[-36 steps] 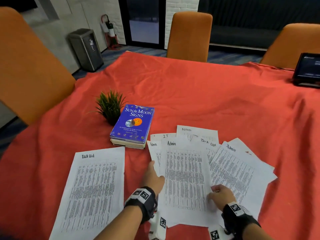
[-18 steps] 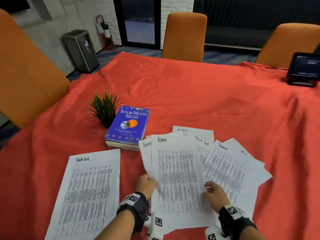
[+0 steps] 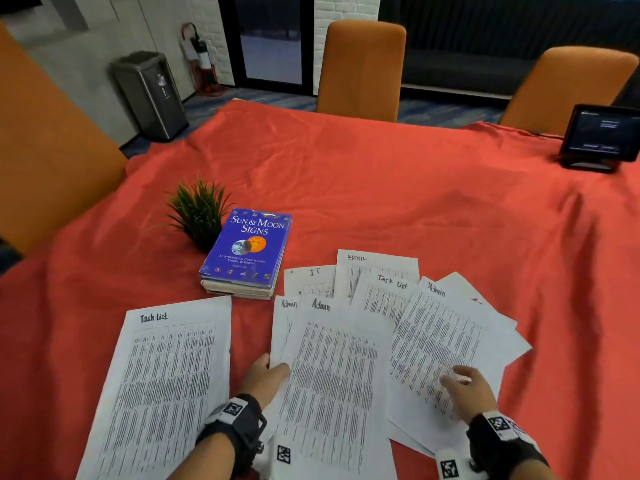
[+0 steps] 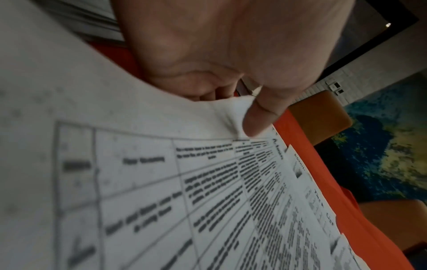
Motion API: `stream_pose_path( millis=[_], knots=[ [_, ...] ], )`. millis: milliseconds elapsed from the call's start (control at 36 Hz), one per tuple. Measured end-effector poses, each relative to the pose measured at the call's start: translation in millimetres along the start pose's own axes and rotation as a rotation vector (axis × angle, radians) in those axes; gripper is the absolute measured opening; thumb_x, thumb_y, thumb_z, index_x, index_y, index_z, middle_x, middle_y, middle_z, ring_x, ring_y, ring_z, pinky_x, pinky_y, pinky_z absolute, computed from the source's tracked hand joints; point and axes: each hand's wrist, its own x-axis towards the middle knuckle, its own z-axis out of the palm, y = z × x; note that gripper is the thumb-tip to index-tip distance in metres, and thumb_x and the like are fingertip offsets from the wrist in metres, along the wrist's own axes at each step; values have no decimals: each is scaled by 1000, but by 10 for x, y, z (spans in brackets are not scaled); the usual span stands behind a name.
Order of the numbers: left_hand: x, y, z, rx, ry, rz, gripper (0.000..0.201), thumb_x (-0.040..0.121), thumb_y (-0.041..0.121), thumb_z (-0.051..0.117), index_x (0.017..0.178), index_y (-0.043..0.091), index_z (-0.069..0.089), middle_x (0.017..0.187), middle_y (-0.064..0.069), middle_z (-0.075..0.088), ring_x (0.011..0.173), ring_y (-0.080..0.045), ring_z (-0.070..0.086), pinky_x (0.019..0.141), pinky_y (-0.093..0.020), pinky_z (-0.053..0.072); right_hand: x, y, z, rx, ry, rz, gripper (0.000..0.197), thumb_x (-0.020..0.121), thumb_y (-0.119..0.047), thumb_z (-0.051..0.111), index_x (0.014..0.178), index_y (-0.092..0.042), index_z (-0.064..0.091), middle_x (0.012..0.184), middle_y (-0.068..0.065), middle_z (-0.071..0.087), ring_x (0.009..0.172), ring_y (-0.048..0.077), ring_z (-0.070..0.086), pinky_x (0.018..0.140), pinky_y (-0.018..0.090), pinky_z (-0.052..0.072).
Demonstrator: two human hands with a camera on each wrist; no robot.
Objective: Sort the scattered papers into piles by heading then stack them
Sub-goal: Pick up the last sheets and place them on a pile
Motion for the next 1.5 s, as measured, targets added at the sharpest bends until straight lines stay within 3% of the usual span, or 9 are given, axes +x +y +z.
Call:
stream_pose_path(
  millis=[250,361,472,639,778,972,1139,1306,1500],
  knots=[
    [23,47,220,162,-132,9,35,80,2,68,111,18,65,98,4,72,92,-14,69,82,-25,54,94,32,-272,-36,223,337,85,73,-33,76,143,-13,32,140,25,35,120,45,45,98,48,43],
    [15,47,267,179,-146,42,40,81,-3,61,114,20,63,100,3,71,93,-15,68,80,-23,52,199,28,-342,132,197,359,78,74,-19,77,139,-2,36,133,24,49,84,35,58,70,38,48],
    [11,32,240,138,-128,45,35,85,-3,62,110,21,58,95,4,67,83,-9,64,65,-13,47,355,173,-323,153,134,344,46,71,-13,74,112,2,61,99,26,67,70,32,59,69,38,50],
    [-17,15,159,102,-65,63,30,87,0,59,103,26,60,96,0,71,86,-16,67,69,-23,51,252,130,-357,202,194,261,35,80,-3,60,114,-2,66,107,20,68,90,35,65,91,42,52],
    [-22,40,41,80,86,139,25,90,3,53,100,22,66,96,5,72,87,-14,67,74,-25,51,155,60,-450,245,309,176,28,88,-6,54,111,3,66,96,20,65,80,31,56,80,36,46],
    [-115,251,-372,130,412,306,17,95,15,49,93,26,61,87,-1,68,77,-23,64,70,-32,52,36,-244,-626,318,409,50,30,93,-5,49,119,8,56,122,31,58,113,42,54,94,39,40],
    [-248,552,-690,-14,544,438,17,97,16,49,85,12,62,73,-19,62,60,-22,52,57,-28,39,15,-495,-596,448,389,-162,25,89,-18,54,107,0,60,90,16,58,80,23,49,73,27,34],
    [-441,894,-907,-200,546,569,15,97,21,52,90,26,64,83,-1,64,72,-15,55,65,-28,42,-46,-828,-565,494,336,-398,17,93,-10,53,106,-7,63,92,7,61,78,9,52,57,0,38],
    [-510,1147,-884,-278,412,584,19,98,28,52,104,22,69,96,4,73,89,-8,68,81,-31,51,-273,-1301,-440,623,155,-588,18,95,-6,51,98,-18,64,82,-10,65,66,-2,55,66,17,47]
  ],
)
